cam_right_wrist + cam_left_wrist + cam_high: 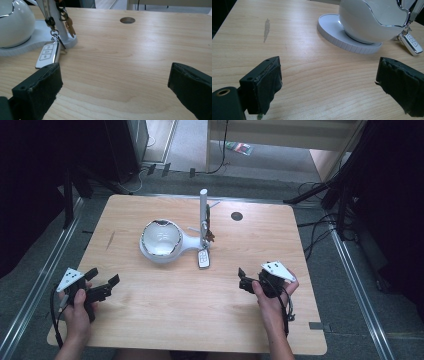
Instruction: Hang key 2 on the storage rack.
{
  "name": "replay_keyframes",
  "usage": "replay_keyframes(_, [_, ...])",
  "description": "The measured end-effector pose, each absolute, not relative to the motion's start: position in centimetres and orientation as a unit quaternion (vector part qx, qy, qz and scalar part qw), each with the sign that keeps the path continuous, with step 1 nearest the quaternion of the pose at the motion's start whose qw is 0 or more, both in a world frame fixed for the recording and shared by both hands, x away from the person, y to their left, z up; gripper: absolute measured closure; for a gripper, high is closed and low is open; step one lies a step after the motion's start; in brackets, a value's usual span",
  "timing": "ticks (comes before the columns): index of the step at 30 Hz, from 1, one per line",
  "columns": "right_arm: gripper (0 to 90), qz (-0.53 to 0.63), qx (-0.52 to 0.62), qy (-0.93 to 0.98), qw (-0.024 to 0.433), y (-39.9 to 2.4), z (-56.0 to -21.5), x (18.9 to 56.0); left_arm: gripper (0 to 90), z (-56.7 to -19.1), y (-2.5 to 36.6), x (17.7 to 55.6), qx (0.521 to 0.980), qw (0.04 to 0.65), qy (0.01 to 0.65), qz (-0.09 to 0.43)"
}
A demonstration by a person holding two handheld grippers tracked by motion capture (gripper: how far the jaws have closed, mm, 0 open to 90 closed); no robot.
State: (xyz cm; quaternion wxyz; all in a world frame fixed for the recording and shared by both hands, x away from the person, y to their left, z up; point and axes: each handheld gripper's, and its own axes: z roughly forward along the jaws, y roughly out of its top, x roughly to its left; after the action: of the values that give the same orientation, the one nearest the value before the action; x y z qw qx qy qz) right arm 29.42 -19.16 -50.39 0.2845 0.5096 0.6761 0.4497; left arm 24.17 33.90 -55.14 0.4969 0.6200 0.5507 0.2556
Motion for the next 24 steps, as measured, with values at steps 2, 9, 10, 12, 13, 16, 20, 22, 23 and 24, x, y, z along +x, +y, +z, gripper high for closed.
replay_keyframes(2, [0.0,0.448,0.512,0.675,0.285,-19.4,-50.5,29.3,7.0,-55.1,33.9,24.2,0.620,0.497,0.551,0.256])
replay_keyframes(9, [0.0,0.447,0.526,0.665,0.286,-22.3,-51.4,28.2,7.0,-55.1,33.9,24.1,0.620,0.498,0.550,0.256])
replay_keyframes(10, [0.0,0.445,0.527,0.664,0.287,-22.7,-51.4,28.1,6.9,-55.2,33.9,24.1,0.620,0.498,0.549,0.256])
replay_keyframes(12, [0.0,0.446,0.530,0.662,0.286,-22.9,-51.5,28.0,6.9,-55.2,33.9,24.1,0.620,0.499,0.549,0.256])
replay_keyframes(13, [0.0,0.443,0.531,0.662,0.289,-23.6,-51.6,27.8,6.9,-55.2,33.9,24.1,0.620,0.499,0.549,0.256])
replay_keyframes(16, [0.0,0.441,0.538,0.658,0.289,-24.5,-51.8,27.5,6.9,-55.2,33.8,24.1,0.619,0.498,0.550,0.257])
replay_keyframes(20, [0.0,0.439,0.547,0.651,0.289,-25.7,-52.2,27.0,6.9,-55.1,33.8,24.1,0.620,0.497,0.549,0.257])
replay_keyframes(22, [0.0,0.438,0.549,0.651,0.288,-26.1,-52.3,26.9,6.9,-55.1,33.8,24.1,0.620,0.498,0.549,0.257])
replay_keyframes(23, [0.0,0.438,0.550,0.650,0.288,-26.6,-52.5,26.7,6.9,-55.2,33.8,24.1,0.619,0.499,0.549,0.257])
replay_keyframes(24, [0.0,0.437,0.551,0.650,0.288,-26.8,-52.6,26.6,6.9,-55.2,33.9,24.1,0.619,0.500,0.549,0.257])
